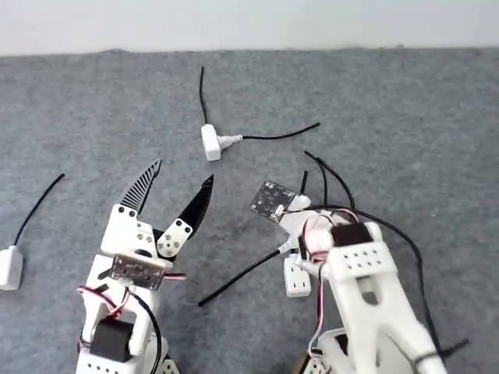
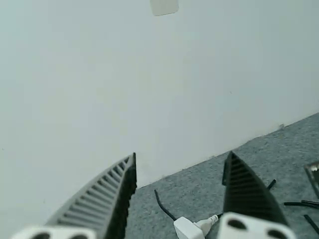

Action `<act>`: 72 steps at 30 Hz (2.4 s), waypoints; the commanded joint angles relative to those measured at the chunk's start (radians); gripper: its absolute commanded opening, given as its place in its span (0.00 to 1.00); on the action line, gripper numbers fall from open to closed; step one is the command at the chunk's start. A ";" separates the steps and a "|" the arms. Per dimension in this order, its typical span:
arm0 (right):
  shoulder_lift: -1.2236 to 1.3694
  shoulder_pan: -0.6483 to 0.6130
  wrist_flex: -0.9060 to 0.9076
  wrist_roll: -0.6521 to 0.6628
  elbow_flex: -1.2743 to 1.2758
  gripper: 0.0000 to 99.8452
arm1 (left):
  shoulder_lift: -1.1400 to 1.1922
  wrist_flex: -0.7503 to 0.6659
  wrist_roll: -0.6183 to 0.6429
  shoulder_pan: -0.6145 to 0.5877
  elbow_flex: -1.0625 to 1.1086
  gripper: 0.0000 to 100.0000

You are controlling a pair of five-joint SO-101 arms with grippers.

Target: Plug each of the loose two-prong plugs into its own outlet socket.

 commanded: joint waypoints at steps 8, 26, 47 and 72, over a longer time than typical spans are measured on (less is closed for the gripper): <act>0.174 -0.061 -0.189 0.290 -0.014 0.18 | -0.009 -0.052 0.006 -0.003 0.002 0.27; 0.337 -0.254 -0.153 0.404 -0.044 0.18 | -0.009 -0.054 -0.015 -0.003 0.004 0.27; 0.456 -0.145 -0.278 0.407 -0.129 0.01 | -0.009 -0.054 -0.021 -0.003 0.005 0.27; 0.097 -0.194 0.231 0.307 -0.589 0.01 | -0.009 -0.051 -0.017 0.006 0.008 0.27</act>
